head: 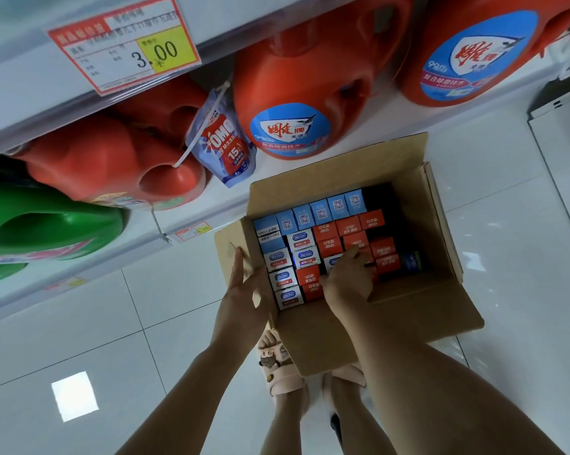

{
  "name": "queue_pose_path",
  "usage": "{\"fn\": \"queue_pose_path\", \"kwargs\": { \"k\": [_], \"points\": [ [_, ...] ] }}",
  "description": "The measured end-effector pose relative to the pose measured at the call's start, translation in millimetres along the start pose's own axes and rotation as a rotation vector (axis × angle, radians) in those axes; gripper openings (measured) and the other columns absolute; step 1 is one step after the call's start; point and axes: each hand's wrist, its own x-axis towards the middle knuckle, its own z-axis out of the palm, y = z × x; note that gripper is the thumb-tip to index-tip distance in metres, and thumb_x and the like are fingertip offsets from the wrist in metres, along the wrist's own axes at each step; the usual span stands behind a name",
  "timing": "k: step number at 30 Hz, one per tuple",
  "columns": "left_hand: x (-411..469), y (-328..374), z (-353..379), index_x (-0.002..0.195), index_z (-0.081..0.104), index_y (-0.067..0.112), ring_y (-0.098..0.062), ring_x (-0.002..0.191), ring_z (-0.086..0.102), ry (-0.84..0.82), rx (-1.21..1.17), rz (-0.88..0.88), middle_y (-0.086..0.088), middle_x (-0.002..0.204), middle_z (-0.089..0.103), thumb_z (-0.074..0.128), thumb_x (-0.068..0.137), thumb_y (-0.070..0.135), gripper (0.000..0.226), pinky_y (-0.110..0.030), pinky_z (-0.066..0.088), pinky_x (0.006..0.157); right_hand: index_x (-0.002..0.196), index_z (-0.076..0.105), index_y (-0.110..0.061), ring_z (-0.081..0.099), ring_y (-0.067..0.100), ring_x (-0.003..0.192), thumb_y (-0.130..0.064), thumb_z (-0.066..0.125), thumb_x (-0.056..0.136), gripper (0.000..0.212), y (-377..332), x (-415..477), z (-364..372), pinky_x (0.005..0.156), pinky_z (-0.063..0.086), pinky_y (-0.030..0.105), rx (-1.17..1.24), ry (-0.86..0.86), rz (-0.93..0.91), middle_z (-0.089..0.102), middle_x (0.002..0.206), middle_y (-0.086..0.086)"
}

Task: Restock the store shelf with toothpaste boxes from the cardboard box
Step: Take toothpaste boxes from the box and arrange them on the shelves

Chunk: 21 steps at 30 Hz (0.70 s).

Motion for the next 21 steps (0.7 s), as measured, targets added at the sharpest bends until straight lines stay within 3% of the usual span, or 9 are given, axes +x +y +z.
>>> {"fn": "queue_pose_path", "kwargs": {
  "k": [9,14,17,21],
  "points": [
    [-2.5,-3.6,2.7,0.144,0.036,0.03,-0.02,0.138,0.036,-0.011,-0.01,0.015,0.015,0.156,-0.006,0.057,0.092,0.01,0.059,-0.023,0.047,0.092,0.136,0.028,-0.005,0.057,0.03,0.11,-0.025,0.068,0.086,0.068,-4.4,-4.2,0.3,0.077,0.05,0.031,0.026,0.066,0.009,0.044,0.134,0.019],
    [-4.1,-0.3,-1.9,0.144,0.036,0.03,-0.022,0.137,0.038,-0.059,0.015,-0.02,0.011,0.158,-0.007,0.057,0.093,0.012,0.059,-0.023,0.045,0.095,0.141,0.022,-0.003,0.054,0.032,0.114,-0.024,0.076,0.078,0.086,-3.5,1.7,0.9,0.086,0.05,0.037,0.137,0.036,0.042,0.044,0.135,0.018],
    [-6.2,6.0,-6.8,0.146,0.032,0.031,-0.021,0.137,0.038,-0.079,0.061,-0.045,0.008,0.159,-0.008,0.057,0.093,0.017,0.06,-0.016,0.039,0.097,0.141,0.023,-0.002,0.052,0.033,0.117,-0.027,0.08,0.074,0.091,-2.8,0.7,-6.5,0.089,0.049,0.038,0.162,0.026,0.037,0.044,0.135,0.018],
    [-13.7,17.3,-6.8,0.143,0.037,0.026,-0.01,0.137,0.033,0.017,0.179,0.101,0.006,0.153,0.024,0.052,0.096,0.02,0.05,0.001,0.014,0.096,0.134,0.032,-0.005,0.058,0.031,0.11,-0.027,0.082,0.069,0.085,6.7,-18.4,-30.0,0.086,0.054,0.037,0.245,0.032,-0.02,0.049,0.129,0.016]
  ]
}}
